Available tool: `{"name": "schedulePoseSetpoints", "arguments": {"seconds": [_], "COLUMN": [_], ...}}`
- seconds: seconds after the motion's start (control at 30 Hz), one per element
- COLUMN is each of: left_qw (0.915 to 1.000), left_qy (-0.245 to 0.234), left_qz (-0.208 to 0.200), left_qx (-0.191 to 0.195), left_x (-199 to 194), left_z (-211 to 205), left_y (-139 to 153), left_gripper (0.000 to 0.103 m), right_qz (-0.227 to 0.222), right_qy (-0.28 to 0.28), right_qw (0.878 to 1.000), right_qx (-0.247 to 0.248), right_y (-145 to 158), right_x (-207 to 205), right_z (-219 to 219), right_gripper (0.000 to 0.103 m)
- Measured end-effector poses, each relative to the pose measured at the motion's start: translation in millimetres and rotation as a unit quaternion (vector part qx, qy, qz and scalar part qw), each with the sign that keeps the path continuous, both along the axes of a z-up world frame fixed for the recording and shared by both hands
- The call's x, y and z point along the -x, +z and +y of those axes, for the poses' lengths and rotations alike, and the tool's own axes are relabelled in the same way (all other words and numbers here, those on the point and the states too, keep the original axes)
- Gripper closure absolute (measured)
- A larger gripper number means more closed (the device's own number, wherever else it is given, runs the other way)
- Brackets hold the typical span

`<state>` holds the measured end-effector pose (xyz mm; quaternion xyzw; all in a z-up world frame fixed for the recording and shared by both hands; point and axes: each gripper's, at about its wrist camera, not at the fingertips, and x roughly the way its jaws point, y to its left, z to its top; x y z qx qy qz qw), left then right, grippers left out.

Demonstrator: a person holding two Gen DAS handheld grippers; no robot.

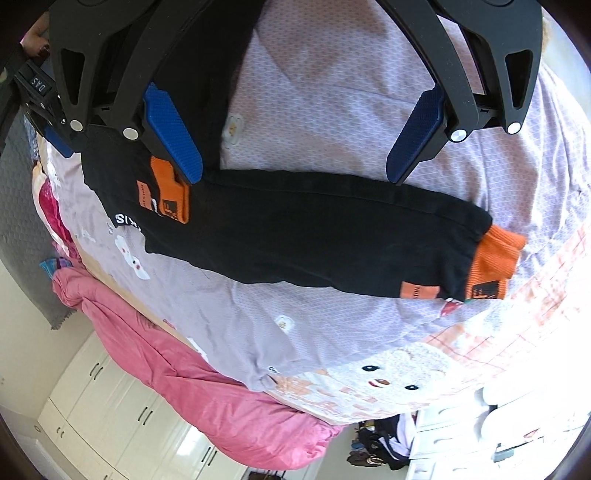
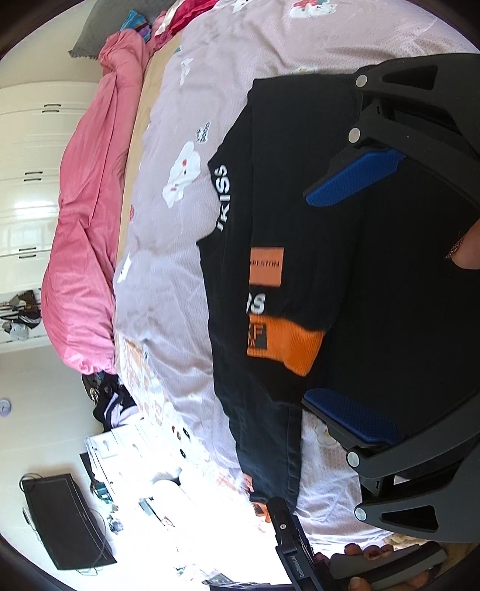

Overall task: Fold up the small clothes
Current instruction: 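Grasp the other sleeve's orange cuff with the left gripper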

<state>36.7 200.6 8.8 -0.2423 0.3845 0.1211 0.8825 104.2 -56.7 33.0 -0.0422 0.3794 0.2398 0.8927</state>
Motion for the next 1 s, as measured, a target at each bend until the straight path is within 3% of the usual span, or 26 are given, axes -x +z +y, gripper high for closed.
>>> {"name": "schedulePoseSetpoints", "arguments": {"seconds": [0.5, 1.0], "left_qw": [0.9983, 0.9907], "left_qy": [0.055, 0.127], "left_qz": [0.004, 0.003], "left_qx": [0.017, 0.048], "left_x": [20.4, 47.5], "left_z": [47.2, 101.9], "left_y": [-12.0, -31.6], "left_gripper": [0.009, 0.009], "right_qz": [0.003, 0.005], "right_qy": [0.051, 0.11], "right_qw": [0.999, 0.994], "right_qx": [0.01, 0.014], "right_y": [-2.5, -3.9], "right_x": [4.9, 13.9], "right_z": [59.4, 124.0], "right_gripper": [0.004, 0.004]}}
